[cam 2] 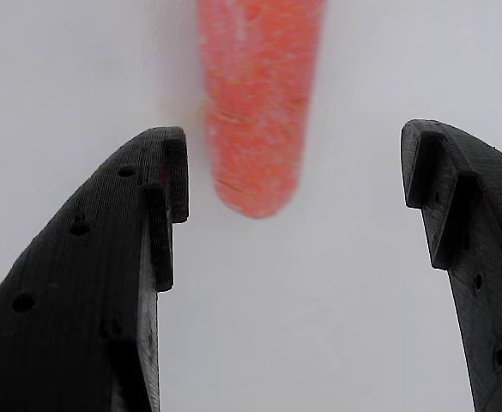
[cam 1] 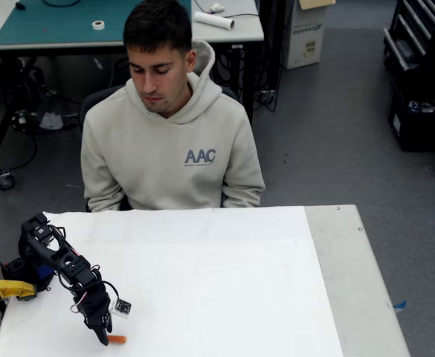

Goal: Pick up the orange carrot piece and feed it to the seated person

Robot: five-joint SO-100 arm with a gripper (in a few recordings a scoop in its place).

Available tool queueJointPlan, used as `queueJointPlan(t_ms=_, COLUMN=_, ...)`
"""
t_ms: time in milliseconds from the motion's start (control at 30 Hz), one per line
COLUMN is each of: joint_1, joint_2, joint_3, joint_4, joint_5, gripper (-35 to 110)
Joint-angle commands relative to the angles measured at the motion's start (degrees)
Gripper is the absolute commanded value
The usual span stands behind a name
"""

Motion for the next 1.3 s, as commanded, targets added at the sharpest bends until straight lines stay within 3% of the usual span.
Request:
queueJointPlan(t_ms=0, joint_1=1.0, joint_2=1.3, joint_3=-4.1, joint_4=0.0, joint_5=-0.8, gripper=19)
queueJointPlan(t_ms=767, joint_1=1.5, joint_2=-3.2, joint_3=-2.8, joint_4=-8.8, joint_5=-0.8, gripper=19)
queueJointPlan(t_ms=1067, joint_1=1.9, joint_2=-7.6, joint_3=-2.8, joint_4=-8.8, joint_5=-0.2, gripper=-4)
queueJointPlan(t_ms=1267, joint_1=1.9, joint_2=-7.6, joint_3=-2.9, joint_4=-8.8, joint_5=-0.1, gripper=-2)
